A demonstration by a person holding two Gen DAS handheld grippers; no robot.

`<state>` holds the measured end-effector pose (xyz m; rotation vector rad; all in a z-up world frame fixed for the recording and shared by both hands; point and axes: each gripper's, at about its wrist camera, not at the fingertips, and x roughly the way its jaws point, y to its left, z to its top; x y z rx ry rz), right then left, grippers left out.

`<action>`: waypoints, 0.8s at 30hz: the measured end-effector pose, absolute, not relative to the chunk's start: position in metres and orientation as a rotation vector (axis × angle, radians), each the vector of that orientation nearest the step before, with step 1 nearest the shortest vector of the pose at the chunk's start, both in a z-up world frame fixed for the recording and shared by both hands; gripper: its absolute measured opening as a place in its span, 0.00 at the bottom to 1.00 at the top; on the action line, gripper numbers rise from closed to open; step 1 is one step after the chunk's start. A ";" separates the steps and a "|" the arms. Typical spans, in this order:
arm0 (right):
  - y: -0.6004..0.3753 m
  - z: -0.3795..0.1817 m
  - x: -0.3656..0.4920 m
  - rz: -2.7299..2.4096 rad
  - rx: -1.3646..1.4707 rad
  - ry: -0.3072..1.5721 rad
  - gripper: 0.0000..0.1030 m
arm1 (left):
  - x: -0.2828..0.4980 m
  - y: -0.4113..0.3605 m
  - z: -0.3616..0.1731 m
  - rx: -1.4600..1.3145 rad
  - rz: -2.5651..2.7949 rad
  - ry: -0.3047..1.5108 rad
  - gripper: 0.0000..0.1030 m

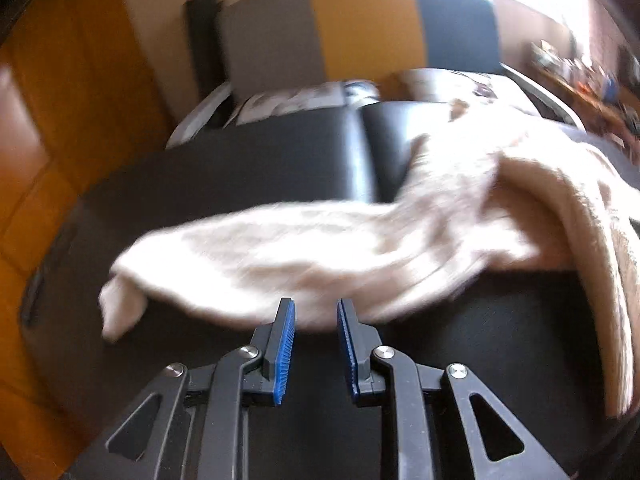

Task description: Fold clothes

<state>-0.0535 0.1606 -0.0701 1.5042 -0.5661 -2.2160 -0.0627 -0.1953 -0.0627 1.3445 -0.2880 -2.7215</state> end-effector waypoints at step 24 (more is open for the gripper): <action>0.244 -0.077 -0.079 -2.476 1.420 -0.715 0.18 | -0.147 -0.114 -0.068 1.393 -2.755 -0.081 0.21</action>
